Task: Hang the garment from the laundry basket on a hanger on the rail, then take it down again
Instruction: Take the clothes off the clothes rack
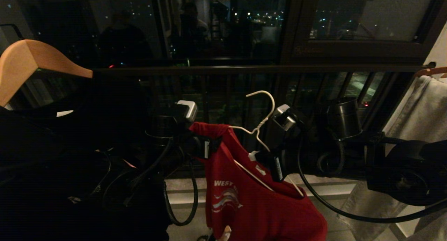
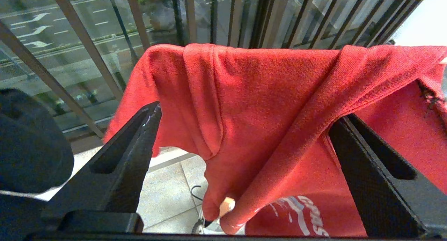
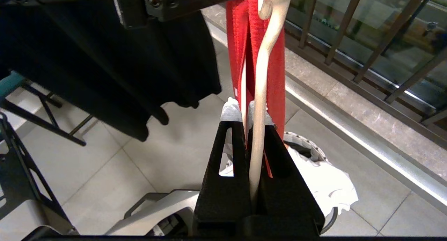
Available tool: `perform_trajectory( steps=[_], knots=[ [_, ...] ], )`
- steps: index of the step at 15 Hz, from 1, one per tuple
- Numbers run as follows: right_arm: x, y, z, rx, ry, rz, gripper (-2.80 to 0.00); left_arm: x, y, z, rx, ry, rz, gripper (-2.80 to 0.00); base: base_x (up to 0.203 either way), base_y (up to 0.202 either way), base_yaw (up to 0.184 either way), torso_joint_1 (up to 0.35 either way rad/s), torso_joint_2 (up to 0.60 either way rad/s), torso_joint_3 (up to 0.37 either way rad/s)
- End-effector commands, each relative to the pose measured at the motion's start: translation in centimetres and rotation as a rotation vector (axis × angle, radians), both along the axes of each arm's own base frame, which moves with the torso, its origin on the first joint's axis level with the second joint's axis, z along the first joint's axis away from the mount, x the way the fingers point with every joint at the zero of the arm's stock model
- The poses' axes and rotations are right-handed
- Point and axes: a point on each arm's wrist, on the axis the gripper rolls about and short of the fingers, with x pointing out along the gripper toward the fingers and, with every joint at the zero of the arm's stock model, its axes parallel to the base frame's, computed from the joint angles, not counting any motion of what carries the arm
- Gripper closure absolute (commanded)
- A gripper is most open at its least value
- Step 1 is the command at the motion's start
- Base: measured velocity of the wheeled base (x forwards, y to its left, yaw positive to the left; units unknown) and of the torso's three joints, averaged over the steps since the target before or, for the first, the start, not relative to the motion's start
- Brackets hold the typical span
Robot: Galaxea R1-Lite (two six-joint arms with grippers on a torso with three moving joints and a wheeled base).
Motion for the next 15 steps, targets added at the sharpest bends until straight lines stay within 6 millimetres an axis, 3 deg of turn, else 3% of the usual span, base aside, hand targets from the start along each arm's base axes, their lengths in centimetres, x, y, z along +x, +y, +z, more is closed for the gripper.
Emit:
perform_trajectory(
  steps=[1,8,9,15],
  knots=[
    [-0.01,0.01,0.01,0.001,-0.002,0.002,0.0,0.1,-0.01,-0.11,-0.001,0.0,0.003,-2.8,0.0,0.0,0.0,0.0,0.0,0.0],
    [-0.14,-0.12,0.27,0.005,-0.009,0.001,0.0,0.12,-0.03,-0.17,0.0,0.002,0.003,-2.8,0.0,0.0,0.0,0.0,0.0,0.0],
    [-0.14,-0.09,0.31,0.006,-0.01,0.002,0.0,0.14,-0.03,-0.21,0.001,0.003,0.003,0.0,0.0,0.0,0.0,0.0,0.0,0.0],
    [-0.17,-0.15,0.41,0.008,-0.012,0.001,0.0,0.16,0.22,0.06,-0.004,-0.004,0.009,0.0,0.0,0.0,0.0,0.0,0.0,0.0]
  ],
)
